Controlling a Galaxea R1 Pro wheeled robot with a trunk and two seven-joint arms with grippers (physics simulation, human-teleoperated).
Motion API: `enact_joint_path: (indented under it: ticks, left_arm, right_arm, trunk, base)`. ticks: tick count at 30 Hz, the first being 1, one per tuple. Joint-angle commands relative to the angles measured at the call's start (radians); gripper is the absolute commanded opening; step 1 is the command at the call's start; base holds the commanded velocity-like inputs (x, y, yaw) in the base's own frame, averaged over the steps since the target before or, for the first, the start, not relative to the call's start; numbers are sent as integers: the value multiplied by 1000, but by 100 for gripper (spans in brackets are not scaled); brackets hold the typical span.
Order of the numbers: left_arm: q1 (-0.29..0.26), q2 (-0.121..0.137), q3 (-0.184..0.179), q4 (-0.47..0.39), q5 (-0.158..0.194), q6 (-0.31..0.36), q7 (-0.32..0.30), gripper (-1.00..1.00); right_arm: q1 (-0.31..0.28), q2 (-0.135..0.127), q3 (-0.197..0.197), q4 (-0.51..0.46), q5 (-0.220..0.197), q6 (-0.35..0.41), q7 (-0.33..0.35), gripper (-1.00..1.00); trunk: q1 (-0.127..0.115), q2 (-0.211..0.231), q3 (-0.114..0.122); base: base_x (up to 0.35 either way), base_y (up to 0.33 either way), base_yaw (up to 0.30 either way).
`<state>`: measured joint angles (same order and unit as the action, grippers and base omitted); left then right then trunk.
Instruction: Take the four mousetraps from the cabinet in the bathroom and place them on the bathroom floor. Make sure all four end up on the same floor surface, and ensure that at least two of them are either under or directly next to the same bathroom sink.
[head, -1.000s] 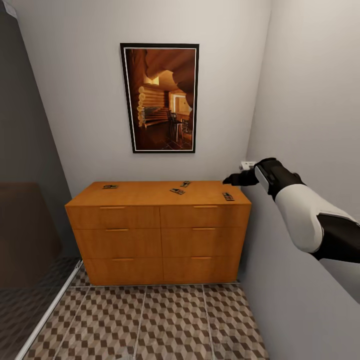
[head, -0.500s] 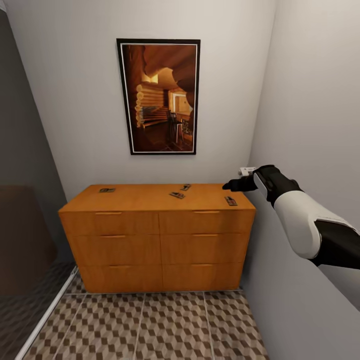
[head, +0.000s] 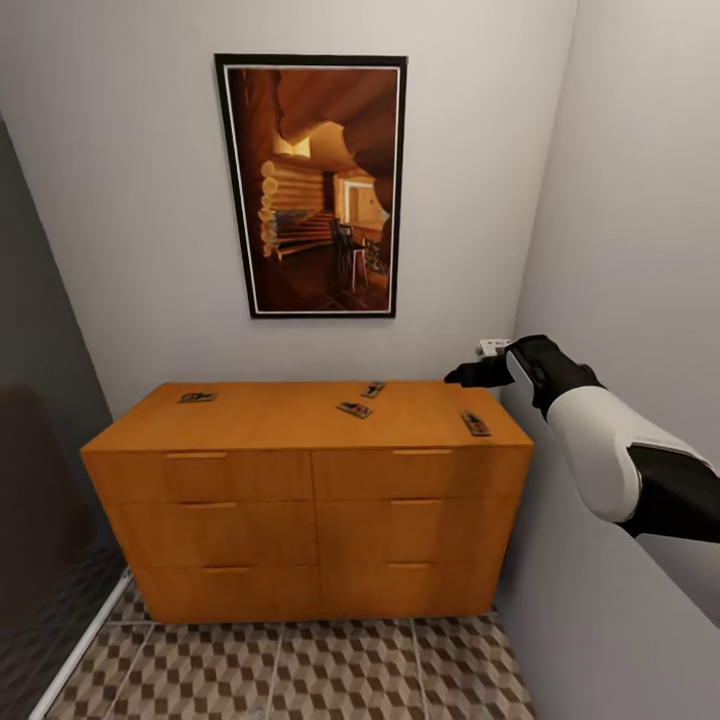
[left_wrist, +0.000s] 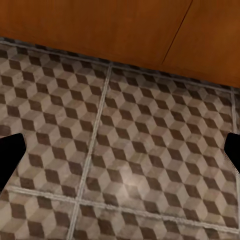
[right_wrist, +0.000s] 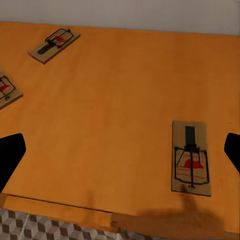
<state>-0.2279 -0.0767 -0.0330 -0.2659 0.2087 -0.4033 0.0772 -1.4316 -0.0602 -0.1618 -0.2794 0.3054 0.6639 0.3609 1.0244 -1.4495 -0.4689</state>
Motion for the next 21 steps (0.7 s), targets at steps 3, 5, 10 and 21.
enact_joint_path:
  ticks: [3, 5, 10, 21]
  left_arm:
    - [-1, 0, -4, 0, 5, -3, 4, 100]
    - [-1, 0, -4, 0, 5, -3, 4, 100]
    - [-1, 0, -4, 0, 5, -3, 4, 100]
    - [5, 4, -3, 38, 3, -3, 4, 100]
  right_arm:
    - [6, 0, -7, -1, 11, 1, 7, 100]
    - [8, 0, -7, -1, 11, -3, 7, 100]
    - [22, 0, -7, -2, 11, -18, 7, 100]
    - [49, -19, -7, -3, 9, -49, 9, 100]
  trunk:
    - [1, 0, -1]
    - [1, 0, -1]
    - [1, 0, -1]
    - [1, 0, -1]
  base:
    - [325, 0, 0]
    - [249, 0, 0]
    - [101, 0, 0]
    - [16, 0, 0]
